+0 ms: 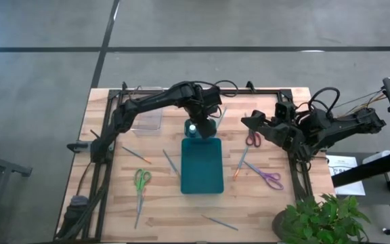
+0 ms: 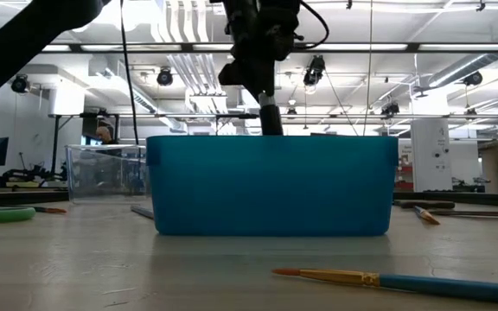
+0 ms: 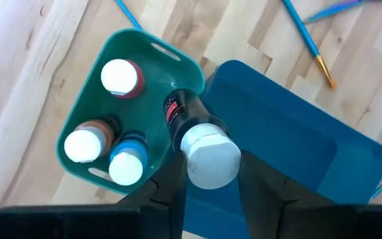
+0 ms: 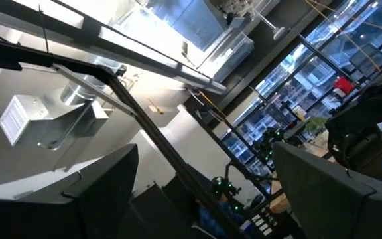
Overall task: Pick & Place Paint Supplies
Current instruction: Put the black paint bottle into the green bin
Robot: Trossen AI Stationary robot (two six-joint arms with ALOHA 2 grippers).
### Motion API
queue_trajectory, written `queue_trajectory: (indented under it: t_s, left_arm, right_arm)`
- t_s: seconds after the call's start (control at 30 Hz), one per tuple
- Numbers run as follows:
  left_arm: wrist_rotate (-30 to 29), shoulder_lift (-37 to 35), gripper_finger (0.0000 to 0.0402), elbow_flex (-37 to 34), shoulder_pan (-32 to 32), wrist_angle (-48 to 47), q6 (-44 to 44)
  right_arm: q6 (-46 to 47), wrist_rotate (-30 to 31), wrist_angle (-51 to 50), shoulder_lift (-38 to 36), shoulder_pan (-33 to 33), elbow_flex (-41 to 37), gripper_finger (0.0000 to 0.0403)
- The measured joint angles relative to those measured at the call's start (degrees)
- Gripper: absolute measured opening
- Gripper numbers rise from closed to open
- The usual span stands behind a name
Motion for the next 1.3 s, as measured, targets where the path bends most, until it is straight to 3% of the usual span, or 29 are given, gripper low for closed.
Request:
queue_trajectory:
  t_s: [0.57,1.3]
  left_arm:
    - [0.0,0.1,0.0109,-3.0,1.1,2.1,-9.1]
    - [0.0,0.1,0.0109,-5.4,2.2,4.5,-9.6]
  right_arm:
    - [-0.2,0.3,-0.1,0.0,0.0,0.0,0.0344]
    - [-0.2,0.2,-0.1,0.0,0.0,0.0,0.0344]
